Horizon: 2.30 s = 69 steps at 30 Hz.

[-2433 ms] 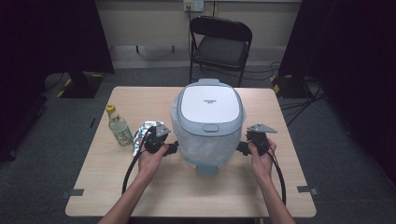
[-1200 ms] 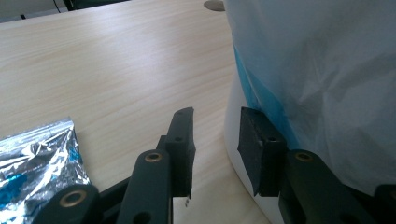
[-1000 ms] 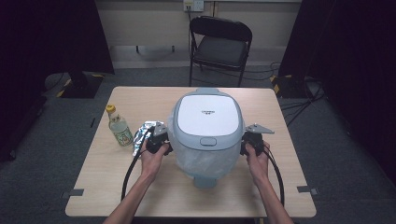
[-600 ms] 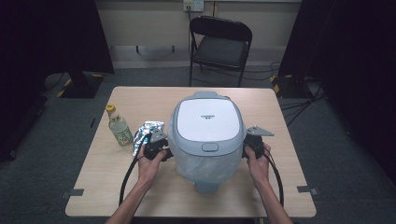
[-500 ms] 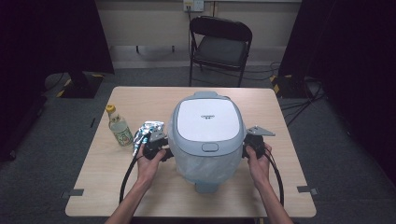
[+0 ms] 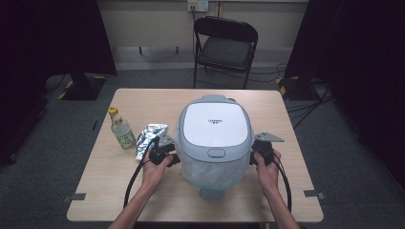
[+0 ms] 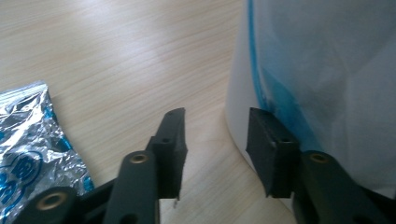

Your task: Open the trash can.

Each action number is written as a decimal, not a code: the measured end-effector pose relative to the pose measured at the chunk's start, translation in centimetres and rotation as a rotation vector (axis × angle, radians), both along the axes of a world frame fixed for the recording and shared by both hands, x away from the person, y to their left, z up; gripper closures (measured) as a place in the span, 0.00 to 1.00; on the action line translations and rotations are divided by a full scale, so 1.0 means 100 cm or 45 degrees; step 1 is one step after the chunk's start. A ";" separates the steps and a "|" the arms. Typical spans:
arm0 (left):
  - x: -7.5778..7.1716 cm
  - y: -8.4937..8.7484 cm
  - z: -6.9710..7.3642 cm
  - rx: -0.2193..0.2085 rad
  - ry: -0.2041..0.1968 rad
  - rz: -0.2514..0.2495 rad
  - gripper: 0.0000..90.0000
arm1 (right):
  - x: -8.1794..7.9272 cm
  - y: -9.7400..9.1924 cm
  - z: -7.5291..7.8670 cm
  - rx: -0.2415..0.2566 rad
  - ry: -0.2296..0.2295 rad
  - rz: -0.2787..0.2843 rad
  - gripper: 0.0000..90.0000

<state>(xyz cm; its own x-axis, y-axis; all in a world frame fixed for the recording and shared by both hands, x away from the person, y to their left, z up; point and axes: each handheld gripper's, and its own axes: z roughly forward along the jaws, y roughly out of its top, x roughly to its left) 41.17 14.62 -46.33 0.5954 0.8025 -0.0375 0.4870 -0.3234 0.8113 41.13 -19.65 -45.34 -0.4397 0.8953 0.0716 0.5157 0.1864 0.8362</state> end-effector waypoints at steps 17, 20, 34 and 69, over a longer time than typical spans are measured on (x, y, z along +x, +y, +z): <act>-0.009 0.043 0.022 0.060 0.005 -0.045 0.21 | -0.020 -0.043 -0.035 -0.231 0.187 -0.054 0.25; -0.009 0.051 0.031 0.012 0.011 -0.061 0.21 | -0.021 -0.047 -0.038 -0.238 0.195 -0.066 0.24; -0.028 0.067 0.075 -0.126 -0.112 -0.169 0.18 | -0.023 -0.051 -0.046 -0.181 0.142 -0.087 0.20; -0.099 0.003 0.186 -0.399 -0.289 -0.744 0.27 | -0.022 -0.051 -0.047 -0.188 0.144 -0.085 0.17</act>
<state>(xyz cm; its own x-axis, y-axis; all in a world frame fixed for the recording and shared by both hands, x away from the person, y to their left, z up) 31.24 14.88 -27.75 0.9466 0.3200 -0.0387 0.1122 -0.2147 0.9702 38.94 -24.77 -50.00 -0.3757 0.9266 -0.0172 0.6199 0.2651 0.7385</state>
